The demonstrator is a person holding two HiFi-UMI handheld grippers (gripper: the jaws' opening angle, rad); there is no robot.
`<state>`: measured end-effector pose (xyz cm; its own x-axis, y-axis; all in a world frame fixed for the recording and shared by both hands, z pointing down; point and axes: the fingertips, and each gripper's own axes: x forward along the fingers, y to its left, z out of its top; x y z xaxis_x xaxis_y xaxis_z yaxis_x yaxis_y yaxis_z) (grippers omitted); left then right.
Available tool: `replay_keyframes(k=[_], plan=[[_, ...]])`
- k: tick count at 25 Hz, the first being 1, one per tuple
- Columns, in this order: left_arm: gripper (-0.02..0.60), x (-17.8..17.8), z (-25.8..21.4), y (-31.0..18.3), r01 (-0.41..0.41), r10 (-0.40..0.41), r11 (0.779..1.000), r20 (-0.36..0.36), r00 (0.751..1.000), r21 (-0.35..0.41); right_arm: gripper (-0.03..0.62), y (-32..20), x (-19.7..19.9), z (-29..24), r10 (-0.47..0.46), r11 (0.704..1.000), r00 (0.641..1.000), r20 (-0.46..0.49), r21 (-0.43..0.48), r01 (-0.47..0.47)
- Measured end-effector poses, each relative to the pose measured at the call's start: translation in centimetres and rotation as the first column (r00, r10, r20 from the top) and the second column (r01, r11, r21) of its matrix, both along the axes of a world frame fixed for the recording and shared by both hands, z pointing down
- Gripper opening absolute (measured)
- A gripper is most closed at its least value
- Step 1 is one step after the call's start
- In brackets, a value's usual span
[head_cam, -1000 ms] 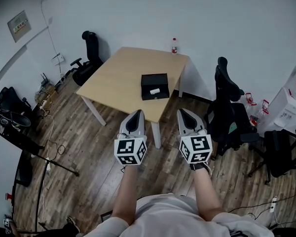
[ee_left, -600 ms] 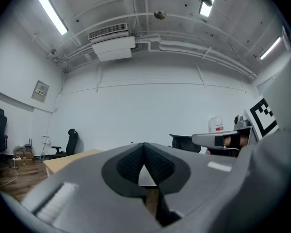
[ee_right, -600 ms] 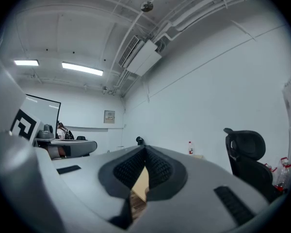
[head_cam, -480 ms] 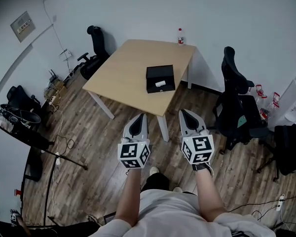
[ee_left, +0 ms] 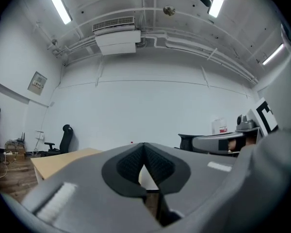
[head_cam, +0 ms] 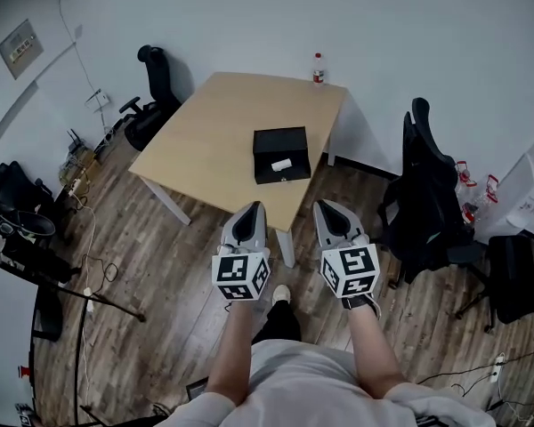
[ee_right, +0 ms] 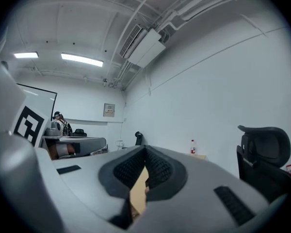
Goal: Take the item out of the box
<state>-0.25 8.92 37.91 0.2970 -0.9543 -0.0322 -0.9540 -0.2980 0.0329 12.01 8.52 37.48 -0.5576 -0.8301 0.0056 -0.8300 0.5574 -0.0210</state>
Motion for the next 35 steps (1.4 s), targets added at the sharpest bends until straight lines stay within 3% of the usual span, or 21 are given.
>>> replay_keyframes(k=[14,24,31,35], plan=[[0.006,-6.6,-0.7,-17.5,-0.028,0.028,1.0,0.001,1.0,0.0,0.012,-16.8,-7.4,-0.9,0.045,0.999,0.998,-0.045,0.001,-0.045],[0.006,-10.0,0.0,-25.3,-0.046,0.046,0.999,-0.02,0.999,0.003,0.012,-24.1,-12.2,0.4,0.03,0.999,0.996,-0.084,-0.011,-0.031],[0.006,-10.9,3.5,-28.8,-0.077,0.076,0.994,-0.014,0.997,-0.076,0.012,-27.3,-12.3,2.4,0.084,0.995,0.995,-0.053,-0.055,-0.087],[0.006,-10.6,5.7,-31.1,-0.083,0.079,0.991,-0.035,0.996,-0.107,0.012,-30.1,-11.1,4.3,0.099,0.992,0.991,-0.093,-0.074,-0.106]])
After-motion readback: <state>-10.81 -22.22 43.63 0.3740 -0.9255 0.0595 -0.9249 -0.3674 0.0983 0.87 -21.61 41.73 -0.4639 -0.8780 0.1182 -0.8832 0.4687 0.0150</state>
